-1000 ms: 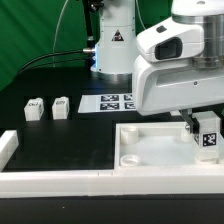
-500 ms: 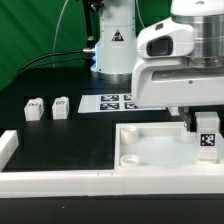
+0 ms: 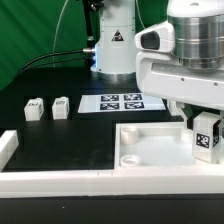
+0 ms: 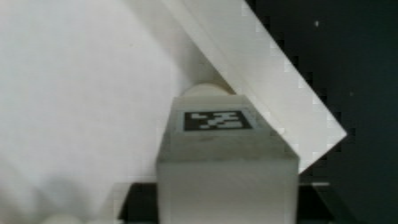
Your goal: Assemble one leg
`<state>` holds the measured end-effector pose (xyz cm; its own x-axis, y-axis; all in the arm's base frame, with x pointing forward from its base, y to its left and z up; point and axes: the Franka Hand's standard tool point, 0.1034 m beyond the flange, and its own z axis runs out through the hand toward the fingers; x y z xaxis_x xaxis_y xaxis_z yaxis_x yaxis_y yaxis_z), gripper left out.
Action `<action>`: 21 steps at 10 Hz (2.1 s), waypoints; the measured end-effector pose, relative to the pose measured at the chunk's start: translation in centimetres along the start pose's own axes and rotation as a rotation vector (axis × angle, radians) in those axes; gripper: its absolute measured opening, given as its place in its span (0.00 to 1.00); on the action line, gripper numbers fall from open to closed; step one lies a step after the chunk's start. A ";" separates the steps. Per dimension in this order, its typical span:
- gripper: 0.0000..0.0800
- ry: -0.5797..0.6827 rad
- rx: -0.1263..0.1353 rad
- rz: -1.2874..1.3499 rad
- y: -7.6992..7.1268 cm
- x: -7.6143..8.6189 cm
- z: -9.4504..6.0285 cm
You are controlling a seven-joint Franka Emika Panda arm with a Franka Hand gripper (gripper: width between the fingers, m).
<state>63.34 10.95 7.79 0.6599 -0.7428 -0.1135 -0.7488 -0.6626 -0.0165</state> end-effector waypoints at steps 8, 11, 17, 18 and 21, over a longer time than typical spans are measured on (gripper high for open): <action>0.37 -0.029 0.009 0.609 0.2 0.1 0.1; 0.78 -0.032 0.010 0.565 0.1 -0.1 0.2; 0.81 -0.023 0.009 -0.160 0.0 -0.6 0.6; 0.81 -0.016 0.003 -0.292 0.0 -0.6 0.6; 0.81 -0.009 -0.005 -0.689 0.2 -0.2 0.5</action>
Offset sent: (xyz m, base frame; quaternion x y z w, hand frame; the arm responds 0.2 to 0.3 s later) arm -0.0031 -0.0043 0.0025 -0.0183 0.0012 0.2240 0.9744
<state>63.03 11.06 7.30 0.9847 -0.1509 -0.0866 -0.1581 -0.9839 -0.0837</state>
